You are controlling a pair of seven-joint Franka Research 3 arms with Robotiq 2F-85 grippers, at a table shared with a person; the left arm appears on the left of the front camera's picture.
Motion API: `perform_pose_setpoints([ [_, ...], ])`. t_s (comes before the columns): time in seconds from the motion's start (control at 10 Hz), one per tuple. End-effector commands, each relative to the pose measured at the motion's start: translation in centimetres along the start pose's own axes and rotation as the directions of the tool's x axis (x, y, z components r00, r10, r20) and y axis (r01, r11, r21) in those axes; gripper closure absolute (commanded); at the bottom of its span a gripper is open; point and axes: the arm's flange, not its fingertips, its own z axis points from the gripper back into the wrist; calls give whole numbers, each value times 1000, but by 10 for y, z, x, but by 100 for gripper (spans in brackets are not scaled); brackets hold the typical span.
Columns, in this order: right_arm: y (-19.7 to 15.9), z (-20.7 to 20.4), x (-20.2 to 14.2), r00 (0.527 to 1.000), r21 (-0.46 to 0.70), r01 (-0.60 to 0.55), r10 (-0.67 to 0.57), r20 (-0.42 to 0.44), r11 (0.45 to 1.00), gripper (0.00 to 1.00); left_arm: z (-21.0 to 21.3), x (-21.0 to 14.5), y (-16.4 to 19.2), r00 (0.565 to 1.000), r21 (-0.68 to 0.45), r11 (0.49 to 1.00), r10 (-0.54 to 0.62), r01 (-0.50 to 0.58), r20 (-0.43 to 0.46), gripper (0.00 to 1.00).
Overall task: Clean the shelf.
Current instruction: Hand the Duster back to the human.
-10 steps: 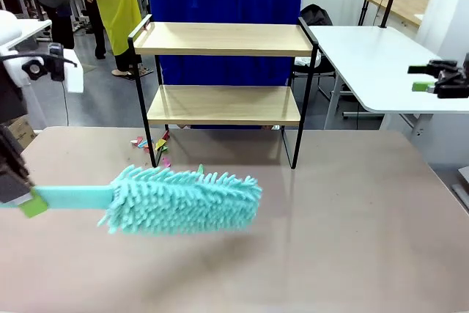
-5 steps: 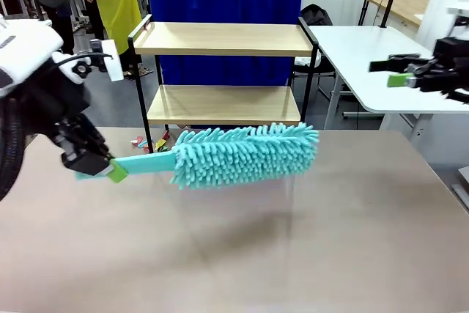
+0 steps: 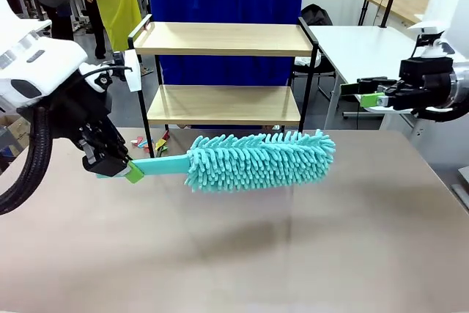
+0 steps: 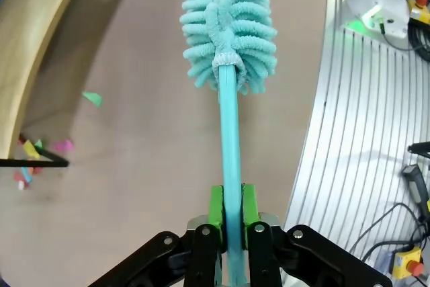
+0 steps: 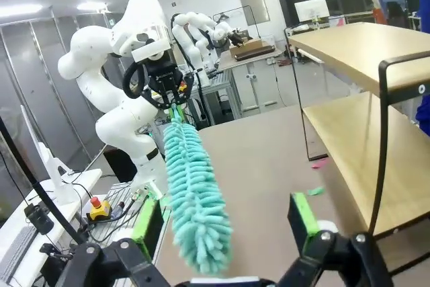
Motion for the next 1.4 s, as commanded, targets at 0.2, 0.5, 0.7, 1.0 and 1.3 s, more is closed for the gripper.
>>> perform_pose_setpoints([
  [0.2,9,-10,-27,998,-96,5,-12,-67,995,0,6,0,-2,1000,14,1000,20,-20,8,87],
  [0.5,1,-39,-79,995,-144,-31,18,-95,989,0,6,0,-2,1000,14,1000,20,-20,8,87],
  [0.7,3,-53,-98,998,-120,-39,31,-63,992,0,6,0,-2,1000,14,1000,20,-20,8,87],
  [1.0,15,-63,-109,999,-19,-45,45,2,999,0,6,0,-2,1000,14,1000,20,-20,8,87],
  [1.3,11,-84,-109,998,4,-47,47,37,999,0,6,0,-2,1000,14,1000,20,-20,8,87],
])
